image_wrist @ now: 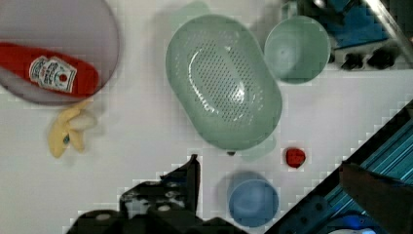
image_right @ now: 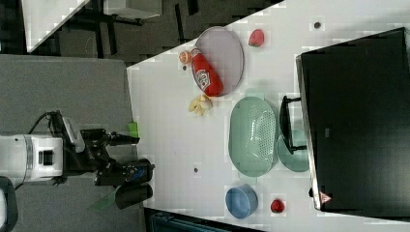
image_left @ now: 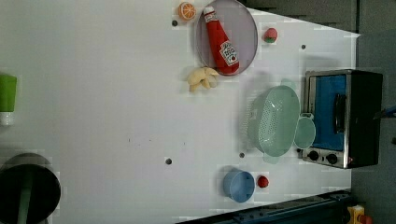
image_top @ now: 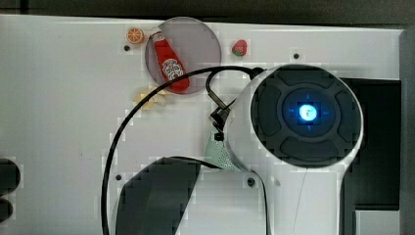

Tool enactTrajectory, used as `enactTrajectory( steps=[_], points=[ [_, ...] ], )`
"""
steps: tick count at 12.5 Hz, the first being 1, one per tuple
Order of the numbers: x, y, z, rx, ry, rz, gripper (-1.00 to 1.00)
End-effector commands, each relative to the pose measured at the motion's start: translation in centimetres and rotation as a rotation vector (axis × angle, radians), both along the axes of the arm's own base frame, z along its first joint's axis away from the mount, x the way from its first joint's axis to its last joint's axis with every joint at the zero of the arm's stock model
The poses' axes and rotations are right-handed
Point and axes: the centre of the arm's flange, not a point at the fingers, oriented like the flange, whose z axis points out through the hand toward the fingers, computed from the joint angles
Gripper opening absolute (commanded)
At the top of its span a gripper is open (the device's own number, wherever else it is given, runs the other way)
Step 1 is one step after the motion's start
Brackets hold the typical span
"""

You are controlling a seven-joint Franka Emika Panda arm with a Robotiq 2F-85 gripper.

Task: Drag strainer left to right.

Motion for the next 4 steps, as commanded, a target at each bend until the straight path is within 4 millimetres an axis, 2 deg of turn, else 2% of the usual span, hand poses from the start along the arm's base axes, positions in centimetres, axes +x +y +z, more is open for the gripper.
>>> enactTrajectory(
  steps=[1,4],
  points=[
    [-0.04,-0.36,1.22,-0.019,-0.021,0.035,1.0],
    [0.12,-0.36,0.94,-0.019,-0.015,0.035,1.0]
  ],
)
